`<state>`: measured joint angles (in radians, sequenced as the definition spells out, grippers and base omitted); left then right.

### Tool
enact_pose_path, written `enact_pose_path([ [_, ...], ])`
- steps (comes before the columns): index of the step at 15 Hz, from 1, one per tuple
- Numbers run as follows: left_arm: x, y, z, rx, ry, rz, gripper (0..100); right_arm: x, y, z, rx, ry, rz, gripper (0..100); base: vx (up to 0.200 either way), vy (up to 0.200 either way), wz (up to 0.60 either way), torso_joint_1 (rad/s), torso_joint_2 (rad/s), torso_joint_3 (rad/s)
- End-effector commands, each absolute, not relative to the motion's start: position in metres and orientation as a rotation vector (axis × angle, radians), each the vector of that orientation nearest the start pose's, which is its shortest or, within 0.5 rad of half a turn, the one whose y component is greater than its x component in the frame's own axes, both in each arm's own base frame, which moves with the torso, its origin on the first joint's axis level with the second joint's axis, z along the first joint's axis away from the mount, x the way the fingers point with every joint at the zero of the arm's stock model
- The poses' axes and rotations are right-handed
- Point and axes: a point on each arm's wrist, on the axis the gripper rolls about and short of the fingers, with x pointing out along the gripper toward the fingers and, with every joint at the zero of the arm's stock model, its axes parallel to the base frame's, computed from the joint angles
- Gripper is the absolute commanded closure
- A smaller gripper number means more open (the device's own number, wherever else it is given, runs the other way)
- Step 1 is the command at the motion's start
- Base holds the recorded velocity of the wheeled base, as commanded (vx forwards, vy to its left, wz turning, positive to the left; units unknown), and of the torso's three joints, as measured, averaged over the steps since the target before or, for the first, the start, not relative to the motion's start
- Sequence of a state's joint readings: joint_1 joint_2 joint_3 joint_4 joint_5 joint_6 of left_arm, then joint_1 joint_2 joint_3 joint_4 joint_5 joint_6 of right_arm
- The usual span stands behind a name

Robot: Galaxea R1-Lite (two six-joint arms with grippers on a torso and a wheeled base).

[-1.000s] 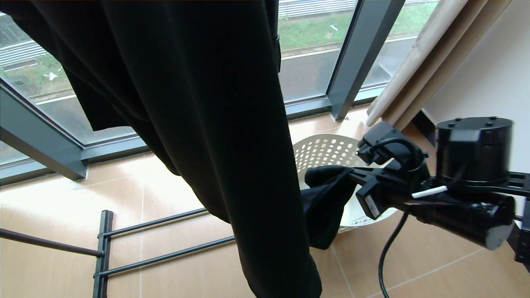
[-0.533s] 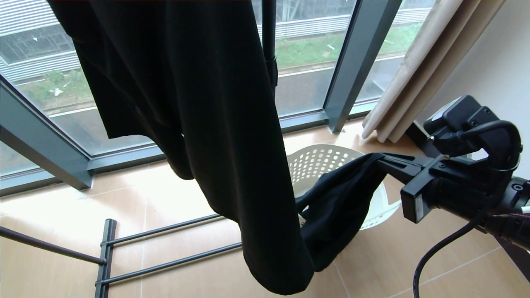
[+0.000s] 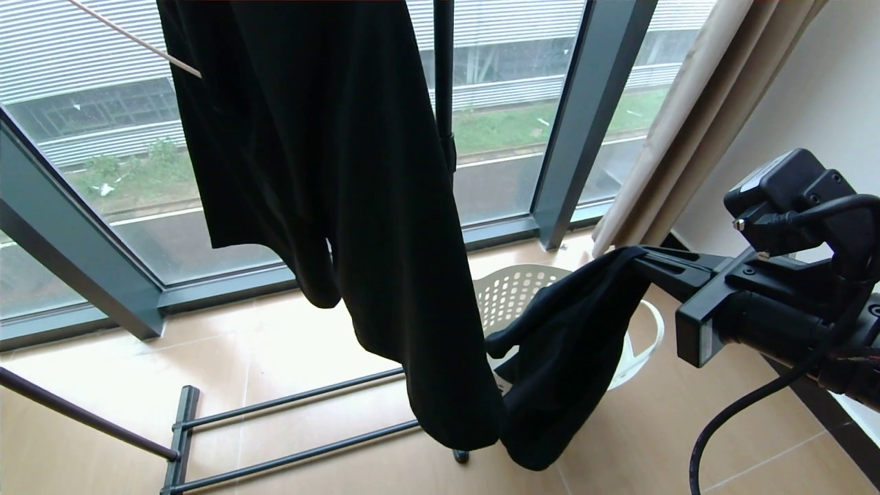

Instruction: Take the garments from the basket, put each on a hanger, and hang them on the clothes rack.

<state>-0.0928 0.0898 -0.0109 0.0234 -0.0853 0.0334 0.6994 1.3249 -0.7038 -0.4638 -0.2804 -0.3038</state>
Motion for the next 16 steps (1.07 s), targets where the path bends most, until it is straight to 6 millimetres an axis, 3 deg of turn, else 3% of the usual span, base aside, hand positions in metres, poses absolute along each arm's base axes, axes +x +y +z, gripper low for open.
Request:
enact_pose_path([
  [1, -0.0168, -0.0004, 0.0779, 0.034, 0.100, -0.178, 0, 0.1676, 0.1329, 0.2345, -0.375, 0.076, 0.437, 100, 0.000, 0.000, 0.00, -0.002, 0.00, 0.207],
  [16, -0.0168, -0.0004, 0.0779, 0.031, 0.100, -0.178, 0, 0.1674, 0.1331, 0.2320, -0.383, 0.083, 0.440, 100, 0.000, 0.000, 0.00, 0.005, 0.00, 0.200],
])
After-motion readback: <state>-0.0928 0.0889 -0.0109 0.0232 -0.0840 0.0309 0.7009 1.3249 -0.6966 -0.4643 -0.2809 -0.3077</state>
